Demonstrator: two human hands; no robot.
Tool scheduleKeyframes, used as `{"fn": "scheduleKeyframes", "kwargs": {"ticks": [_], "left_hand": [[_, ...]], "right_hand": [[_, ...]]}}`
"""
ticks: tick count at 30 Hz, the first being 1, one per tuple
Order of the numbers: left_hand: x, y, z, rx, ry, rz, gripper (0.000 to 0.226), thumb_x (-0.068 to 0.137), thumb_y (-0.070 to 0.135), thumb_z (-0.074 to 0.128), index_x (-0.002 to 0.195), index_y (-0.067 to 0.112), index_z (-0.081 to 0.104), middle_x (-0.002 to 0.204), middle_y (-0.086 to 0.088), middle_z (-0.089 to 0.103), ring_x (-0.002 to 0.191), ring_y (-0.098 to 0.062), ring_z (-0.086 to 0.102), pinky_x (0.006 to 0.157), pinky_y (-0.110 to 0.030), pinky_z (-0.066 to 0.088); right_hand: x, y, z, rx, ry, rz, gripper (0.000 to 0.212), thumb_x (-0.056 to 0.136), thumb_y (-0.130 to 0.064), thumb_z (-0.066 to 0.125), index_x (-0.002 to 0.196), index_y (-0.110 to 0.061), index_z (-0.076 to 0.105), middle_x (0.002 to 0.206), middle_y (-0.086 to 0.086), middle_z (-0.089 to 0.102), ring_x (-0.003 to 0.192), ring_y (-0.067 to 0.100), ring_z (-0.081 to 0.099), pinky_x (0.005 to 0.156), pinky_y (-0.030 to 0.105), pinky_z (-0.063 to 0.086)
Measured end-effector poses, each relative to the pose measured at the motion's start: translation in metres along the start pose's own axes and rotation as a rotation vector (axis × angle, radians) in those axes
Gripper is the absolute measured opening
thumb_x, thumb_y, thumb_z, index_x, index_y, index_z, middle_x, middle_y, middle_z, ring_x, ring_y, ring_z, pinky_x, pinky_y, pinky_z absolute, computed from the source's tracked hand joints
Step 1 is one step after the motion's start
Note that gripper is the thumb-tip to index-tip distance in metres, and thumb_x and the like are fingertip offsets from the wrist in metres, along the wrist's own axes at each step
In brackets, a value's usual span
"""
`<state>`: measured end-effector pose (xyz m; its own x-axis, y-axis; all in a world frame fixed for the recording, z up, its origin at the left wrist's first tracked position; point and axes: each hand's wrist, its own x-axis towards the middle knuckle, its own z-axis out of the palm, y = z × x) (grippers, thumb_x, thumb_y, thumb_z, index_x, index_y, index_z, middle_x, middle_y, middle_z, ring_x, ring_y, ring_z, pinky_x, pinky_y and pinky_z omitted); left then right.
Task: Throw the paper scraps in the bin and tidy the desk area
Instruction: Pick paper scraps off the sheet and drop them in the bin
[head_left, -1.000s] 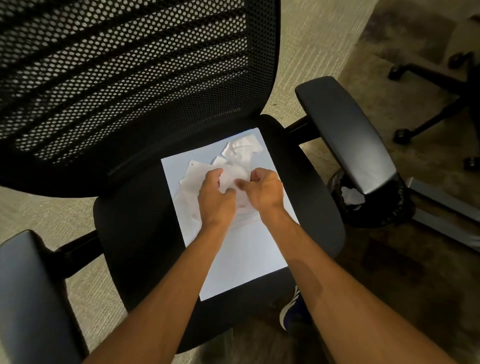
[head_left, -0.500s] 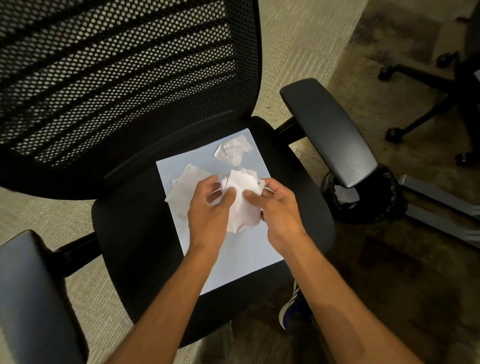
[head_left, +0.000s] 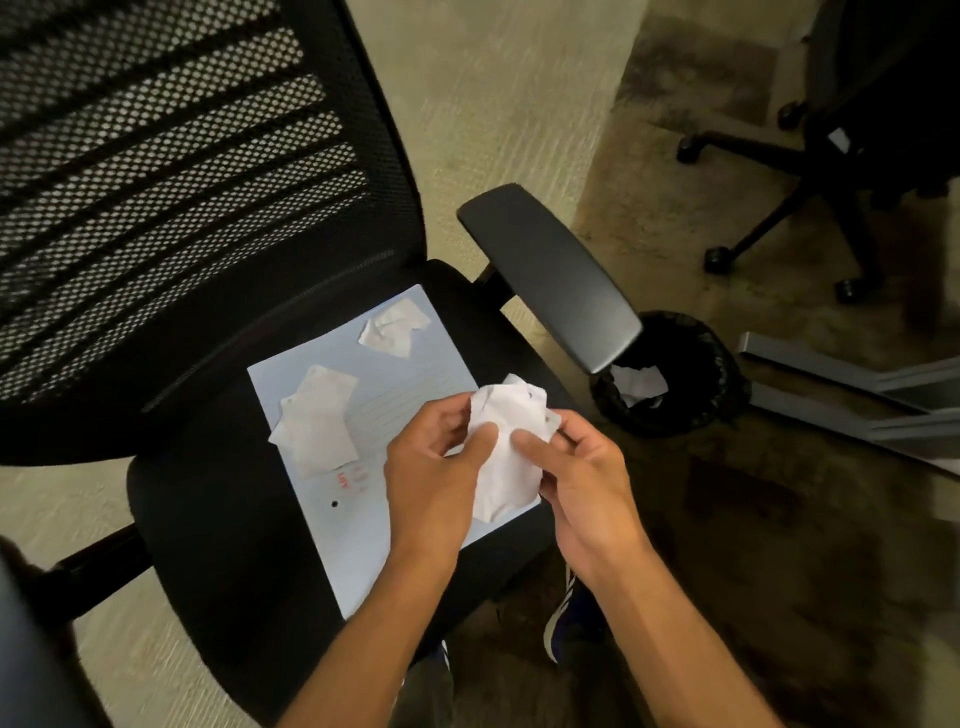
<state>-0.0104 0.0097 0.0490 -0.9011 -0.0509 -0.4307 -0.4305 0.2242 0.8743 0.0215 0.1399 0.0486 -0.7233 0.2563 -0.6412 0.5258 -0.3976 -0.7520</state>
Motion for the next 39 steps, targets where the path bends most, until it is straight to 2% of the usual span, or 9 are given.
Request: {"fn": "scheduleKeyframes", "kwargs": {"ticks": [5,13,17,23,25,27,30,34,39], "left_hand": [[-0.007,0.007,0.054,-0.002,-0.096,0.003,0.027,0.081,0.031,0.081,0.095,0.048,0.065,0.09,0.039,0.068,0.09,0.005,0.07,0.066,-0.011,0.055],[0.01,0.011,0.15,-0.004,-0.238,-0.067,0.026,0.085,0.02,0.078,0.092,0.044,0.071,0.09,0.029,0.073,0.09,-0.001,0.072,0.075,-0.022,0.06],[0.029,0.002,0.199,0.012,-0.267,-0.126,0.024,0.088,0.015,0.074,0.107,0.027,0.077,0.09,0.022,0.075,0.087,0.0,0.072,0.073,-0.021,0.059],[0.072,-0.02,0.265,0.065,-0.309,-0.163,0.027,0.088,0.002,0.068,0.102,0.023,0.078,0.076,0.025,0.071,0.073,0.005,0.07,0.064,-0.015,0.056],[0.087,-0.031,0.28,0.08,-0.318,-0.165,0.038,0.086,-0.006,0.064,0.097,0.028,0.076,0.088,0.019,0.074,0.081,0.002,0.07,0.068,-0.017,0.058],[0.104,-0.045,0.296,0.078,-0.293,-0.173,0.045,0.083,-0.012,0.063,0.108,0.024,0.073,0.118,0.003,0.071,0.105,-0.011,0.069,0.086,-0.032,0.06],[0.129,-0.069,0.318,0.054,-0.244,-0.216,0.058,0.078,-0.015,0.068,0.122,0.022,0.065,0.14,-0.007,0.057,0.123,-0.022,0.062,0.094,-0.044,0.058],[0.158,-0.1,0.351,0.046,-0.201,-0.301,0.062,0.076,-0.007,0.077,0.13,0.018,0.059,0.129,-0.014,0.065,0.115,-0.023,0.066,0.092,-0.041,0.06],[0.188,-0.125,0.39,-0.007,-0.292,-0.42,0.041,0.089,0.003,0.069,0.127,0.01,0.057,0.113,-0.01,0.067,0.1,-0.024,0.067,0.075,-0.032,0.056]], "right_hand": [[-0.003,-0.009,-0.054,0.08,0.096,-0.021,0.023,0.089,-0.007,0.073,0.109,-0.017,0.074,0.107,0.007,0.078,0.102,0.029,0.075,0.093,0.048,0.059],[0.029,-0.022,-0.132,0.129,0.248,-0.016,0.024,0.088,-0.007,0.073,0.112,-0.013,0.072,0.106,0.006,0.078,0.102,0.027,0.075,0.091,0.049,0.06],[0.06,-0.021,-0.17,0.148,0.322,0.014,0.025,0.09,-0.004,0.07,0.114,-0.009,0.07,0.109,0.009,0.077,0.103,0.028,0.073,0.088,0.047,0.059],[0.118,-0.007,-0.209,0.225,0.388,0.109,0.026,0.09,0.0,0.064,0.114,-0.01,0.069,0.113,0.009,0.075,0.106,0.027,0.071,0.082,0.039,0.059],[0.14,0.0,-0.216,0.257,0.424,0.144,0.028,0.09,0.002,0.063,0.113,-0.012,0.069,0.116,0.01,0.074,0.109,0.028,0.069,0.09,0.043,0.057],[0.163,0.009,-0.222,0.283,0.467,0.157,0.028,0.088,0.005,0.062,0.108,-0.014,0.07,0.118,0.012,0.073,0.109,0.03,0.069,0.094,0.047,0.056],[0.194,0.025,-0.233,0.319,0.514,0.166,0.03,0.086,0.006,0.063,0.108,-0.014,0.07,0.108,0.009,0.075,0.102,0.029,0.071,0.082,0.04,0.06],[0.234,0.042,-0.25,0.329,0.587,0.23,0.041,0.086,0.005,0.066,0.125,-0.008,0.067,0.118,0.013,0.071,0.106,0.032,0.069,0.084,0.041,0.061],[0.274,0.055,-0.269,0.374,0.635,0.286,0.044,0.092,0.005,0.063,0.134,-0.004,0.061,0.13,0.021,0.066,0.115,0.039,0.064,0.091,0.045,0.056]]}}
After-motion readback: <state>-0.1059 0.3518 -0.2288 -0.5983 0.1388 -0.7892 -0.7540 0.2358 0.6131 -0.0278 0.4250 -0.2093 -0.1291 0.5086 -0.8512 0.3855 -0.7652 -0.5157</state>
